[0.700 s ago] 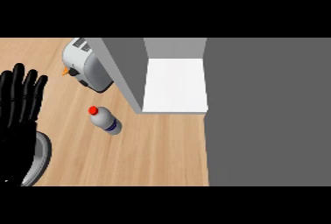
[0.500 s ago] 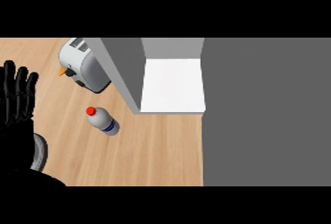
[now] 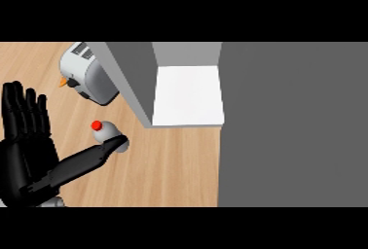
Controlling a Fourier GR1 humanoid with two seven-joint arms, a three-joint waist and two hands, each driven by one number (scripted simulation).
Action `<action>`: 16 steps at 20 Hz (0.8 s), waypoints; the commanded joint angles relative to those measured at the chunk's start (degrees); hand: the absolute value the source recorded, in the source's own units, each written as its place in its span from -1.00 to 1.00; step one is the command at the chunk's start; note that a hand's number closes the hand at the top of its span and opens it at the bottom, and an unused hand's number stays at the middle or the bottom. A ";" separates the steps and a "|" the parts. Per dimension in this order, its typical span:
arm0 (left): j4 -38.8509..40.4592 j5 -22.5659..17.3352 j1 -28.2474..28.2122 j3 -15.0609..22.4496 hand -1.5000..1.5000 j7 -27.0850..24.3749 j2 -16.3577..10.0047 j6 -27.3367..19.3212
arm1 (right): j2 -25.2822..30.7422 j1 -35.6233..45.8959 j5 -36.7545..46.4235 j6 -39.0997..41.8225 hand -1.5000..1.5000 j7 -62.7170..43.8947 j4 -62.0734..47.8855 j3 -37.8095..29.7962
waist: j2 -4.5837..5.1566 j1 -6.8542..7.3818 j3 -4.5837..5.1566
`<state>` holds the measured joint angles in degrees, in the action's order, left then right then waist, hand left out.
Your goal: Pick up the bottled water, place it into the cabinet and close the cabinet
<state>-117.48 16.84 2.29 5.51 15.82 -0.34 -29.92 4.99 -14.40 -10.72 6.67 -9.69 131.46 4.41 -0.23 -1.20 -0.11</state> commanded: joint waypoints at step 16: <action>5.82 15.85 -1.47 15.46 -1.00 11.99 0.34 -20.18 | 0.66 -11.04 -5.26 2.63 -1.00 -5.62 12.28 -1.51 | 0.24 1.06 0.13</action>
<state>-114.34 34.08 1.42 22.20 29.94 -0.03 -48.38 5.48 -28.50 -12.57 11.57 -9.69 138.60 4.57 -0.13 -0.60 -0.02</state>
